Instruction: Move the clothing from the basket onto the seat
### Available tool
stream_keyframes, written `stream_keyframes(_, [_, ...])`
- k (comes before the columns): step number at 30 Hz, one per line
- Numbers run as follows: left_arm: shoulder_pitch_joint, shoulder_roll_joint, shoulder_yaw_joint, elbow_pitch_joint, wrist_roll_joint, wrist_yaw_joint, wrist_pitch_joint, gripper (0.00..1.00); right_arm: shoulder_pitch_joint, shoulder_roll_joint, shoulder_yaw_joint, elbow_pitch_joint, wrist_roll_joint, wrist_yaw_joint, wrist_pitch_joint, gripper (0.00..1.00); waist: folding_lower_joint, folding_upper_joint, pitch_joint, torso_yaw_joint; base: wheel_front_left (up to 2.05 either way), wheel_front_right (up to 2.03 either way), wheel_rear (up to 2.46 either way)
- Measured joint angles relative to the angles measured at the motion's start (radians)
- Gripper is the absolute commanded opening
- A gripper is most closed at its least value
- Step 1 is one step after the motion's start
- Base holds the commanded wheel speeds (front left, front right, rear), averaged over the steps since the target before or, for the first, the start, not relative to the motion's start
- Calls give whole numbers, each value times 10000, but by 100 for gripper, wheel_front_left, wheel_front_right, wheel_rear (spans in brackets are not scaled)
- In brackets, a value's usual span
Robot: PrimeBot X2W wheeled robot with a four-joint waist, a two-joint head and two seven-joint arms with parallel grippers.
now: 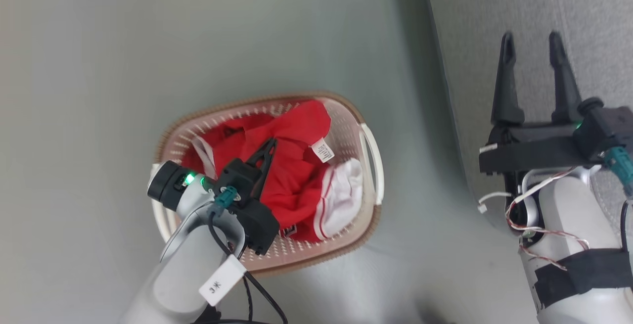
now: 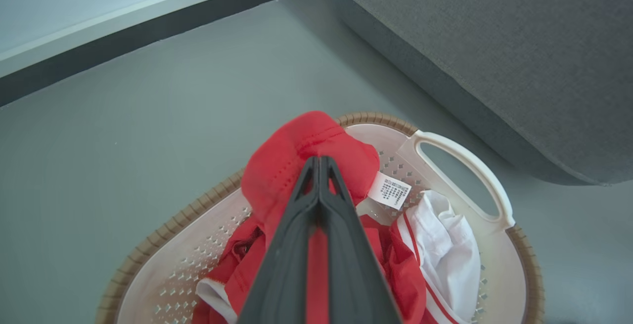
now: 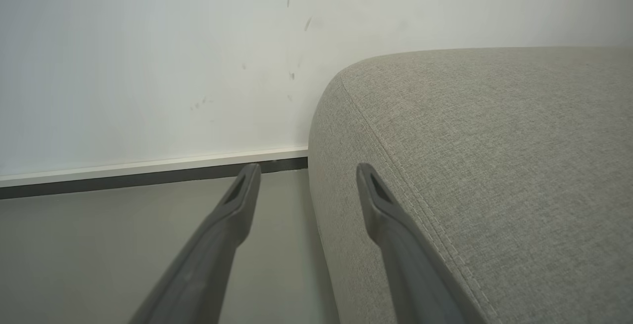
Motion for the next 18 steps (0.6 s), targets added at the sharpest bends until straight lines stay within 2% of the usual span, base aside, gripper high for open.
stream_keyframes(9, [339,-52,42,-918,-951,15,-4,0,563,-10,-159,585,-10,46,2,100,-1,0,-1280,561,0,0,0])
stream_keyframes(18, [644,-69,44,-1697,-1104,15,-4,0,1244,4,-236,1083,-10,59,2,100,0,-1,-2783,1079,0,0,0])
